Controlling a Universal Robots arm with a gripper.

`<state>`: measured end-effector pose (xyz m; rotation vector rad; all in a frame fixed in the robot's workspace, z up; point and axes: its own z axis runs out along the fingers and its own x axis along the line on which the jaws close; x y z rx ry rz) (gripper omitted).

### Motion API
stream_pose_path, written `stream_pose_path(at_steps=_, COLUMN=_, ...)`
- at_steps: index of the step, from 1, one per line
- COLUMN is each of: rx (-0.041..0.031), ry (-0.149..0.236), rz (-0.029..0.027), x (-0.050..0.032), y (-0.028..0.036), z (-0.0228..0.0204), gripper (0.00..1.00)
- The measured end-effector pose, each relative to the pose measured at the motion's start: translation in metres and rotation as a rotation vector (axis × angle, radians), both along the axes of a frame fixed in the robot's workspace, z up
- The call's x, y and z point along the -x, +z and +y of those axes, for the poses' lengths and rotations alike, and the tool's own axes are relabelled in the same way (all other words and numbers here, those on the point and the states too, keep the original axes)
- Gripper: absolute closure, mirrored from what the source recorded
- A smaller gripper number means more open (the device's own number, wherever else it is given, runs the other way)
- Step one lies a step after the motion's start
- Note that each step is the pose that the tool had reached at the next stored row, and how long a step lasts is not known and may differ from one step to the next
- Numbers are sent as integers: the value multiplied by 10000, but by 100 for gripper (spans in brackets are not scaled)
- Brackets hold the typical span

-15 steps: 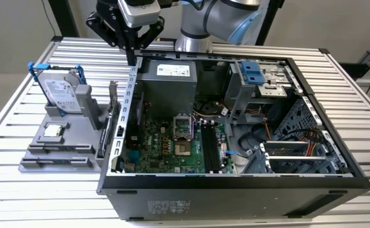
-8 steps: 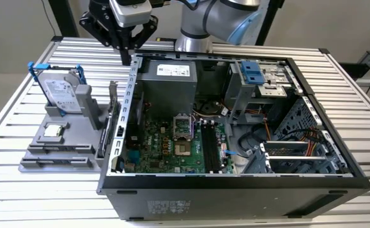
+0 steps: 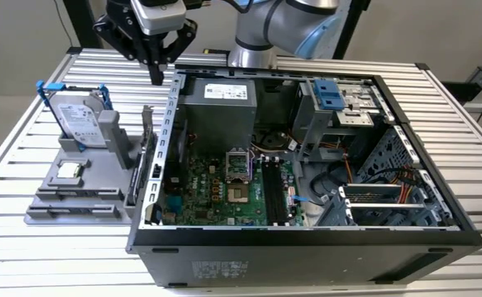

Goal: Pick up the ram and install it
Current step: 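Reach for the ram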

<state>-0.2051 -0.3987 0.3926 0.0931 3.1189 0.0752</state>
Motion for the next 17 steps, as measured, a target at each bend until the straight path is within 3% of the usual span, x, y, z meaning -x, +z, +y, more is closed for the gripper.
stream_pose_path(at_steps=6, rx=0, ry=39, rz=1, x=118, y=0, z=0, gripper=100)
stream_pose_path(at_steps=17, rx=0, ry=118, rz=-1, x=427, y=0, z=0, gripper=100)
